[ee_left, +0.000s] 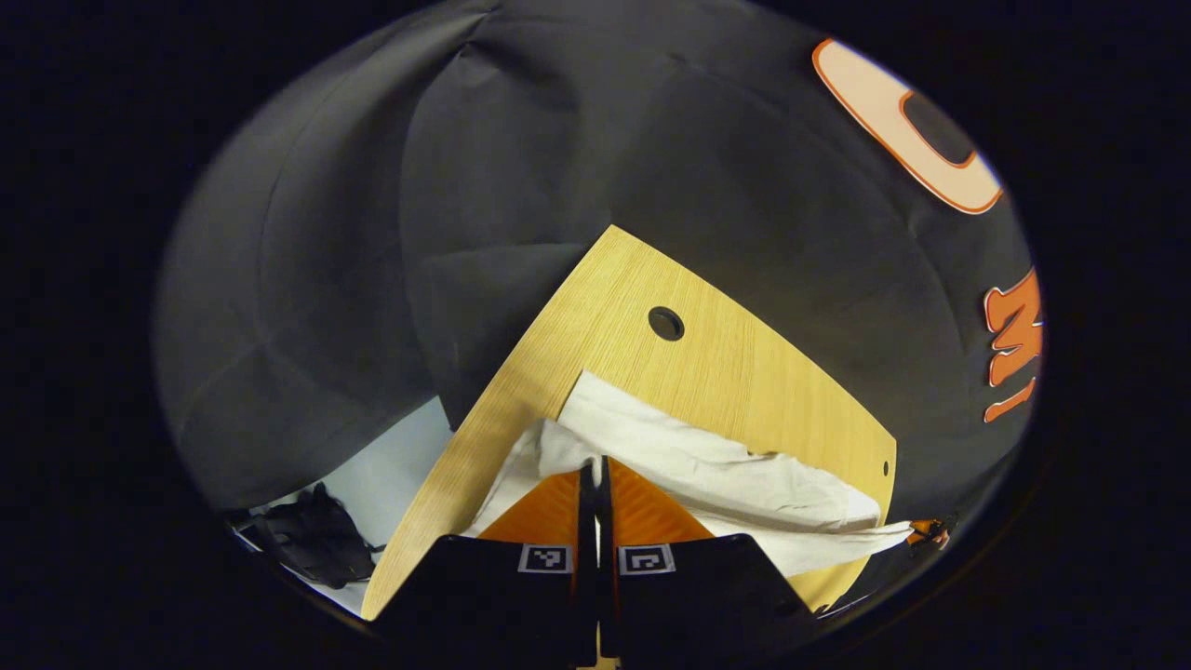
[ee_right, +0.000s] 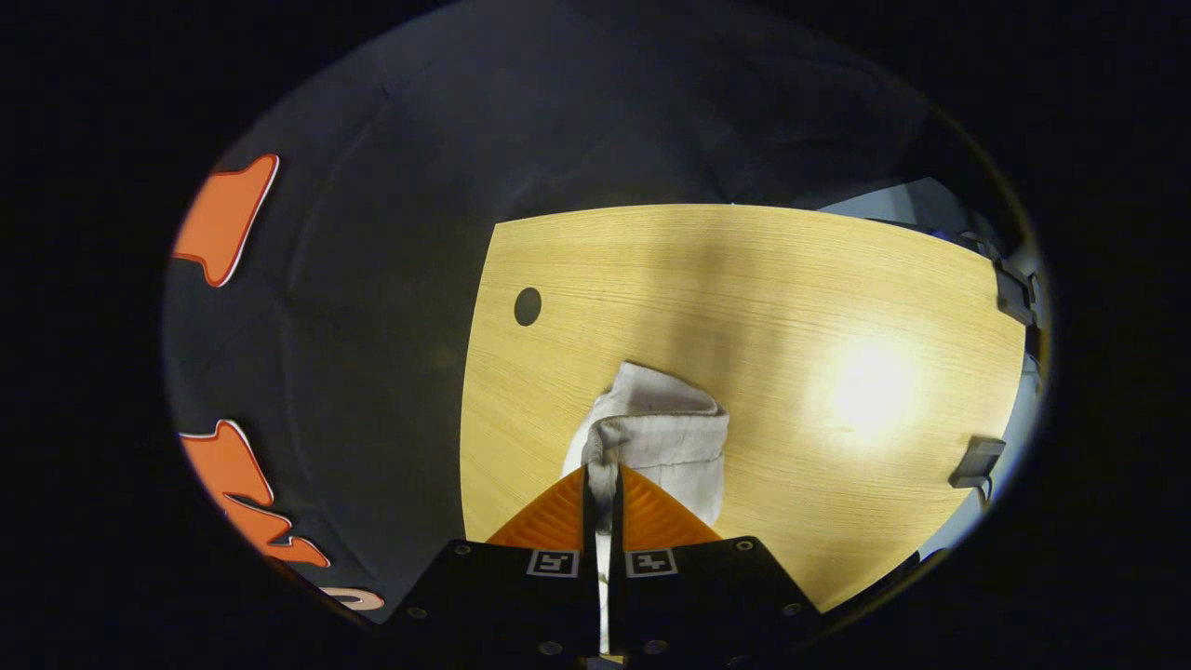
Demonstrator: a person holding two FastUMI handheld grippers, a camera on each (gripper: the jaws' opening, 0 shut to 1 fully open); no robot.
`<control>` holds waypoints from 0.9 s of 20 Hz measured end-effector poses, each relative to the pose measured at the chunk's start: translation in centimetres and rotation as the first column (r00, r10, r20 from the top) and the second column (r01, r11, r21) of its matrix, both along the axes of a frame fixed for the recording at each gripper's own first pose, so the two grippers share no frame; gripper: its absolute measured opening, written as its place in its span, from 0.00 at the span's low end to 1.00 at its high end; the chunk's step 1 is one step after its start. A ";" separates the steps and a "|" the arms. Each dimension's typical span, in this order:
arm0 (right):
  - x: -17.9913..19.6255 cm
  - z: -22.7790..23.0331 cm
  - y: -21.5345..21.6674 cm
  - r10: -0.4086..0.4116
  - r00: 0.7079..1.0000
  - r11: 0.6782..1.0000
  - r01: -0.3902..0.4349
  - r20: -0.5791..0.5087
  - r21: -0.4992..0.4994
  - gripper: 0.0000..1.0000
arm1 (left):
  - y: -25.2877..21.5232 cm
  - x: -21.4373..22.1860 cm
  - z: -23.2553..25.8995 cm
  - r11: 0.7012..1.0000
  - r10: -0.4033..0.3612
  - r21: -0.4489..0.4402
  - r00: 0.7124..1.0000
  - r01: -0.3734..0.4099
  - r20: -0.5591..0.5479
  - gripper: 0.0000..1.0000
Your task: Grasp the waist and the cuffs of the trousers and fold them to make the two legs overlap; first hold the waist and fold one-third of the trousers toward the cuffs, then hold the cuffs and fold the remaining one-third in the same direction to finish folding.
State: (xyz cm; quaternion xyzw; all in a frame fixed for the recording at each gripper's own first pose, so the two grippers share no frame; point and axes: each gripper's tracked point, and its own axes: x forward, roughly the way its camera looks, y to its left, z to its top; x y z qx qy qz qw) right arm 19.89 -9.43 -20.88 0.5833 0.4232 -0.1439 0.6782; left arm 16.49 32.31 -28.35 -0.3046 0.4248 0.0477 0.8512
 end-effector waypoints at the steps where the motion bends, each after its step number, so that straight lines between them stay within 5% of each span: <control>1: 0.8 -0.2 0.2 -0.002 1.000 1.000 0.002 -0.001 0.016 0.04 | 0.1 1.0 -0.8 1.000 0.016 -0.021 1.000 -0.016 0.004 0.05; 5: 3.7 -2.1 1.5 -0.019 1.000 0.996 0.021 -0.024 0.087 0.04 | 0.3 2.8 -3.7 0.981 0.147 -0.121 0.988 -0.152 -0.049 0.05; 13: 6.7 -3.4 3.0 -0.069 0.997 0.984 0.064 0.022 0.167 0.04 | 1.0 4.9 -3.9 0.984 0.172 -0.049 0.985 -0.171 0.014 0.06; 18: 8.5 -0.8 1.2 -0.146 0.976 0.980 0.121 0.161 0.156 0.39 | 1.5 5.8 -2.8 0.980 0.197 0.000 0.979 -0.197 0.054 0.12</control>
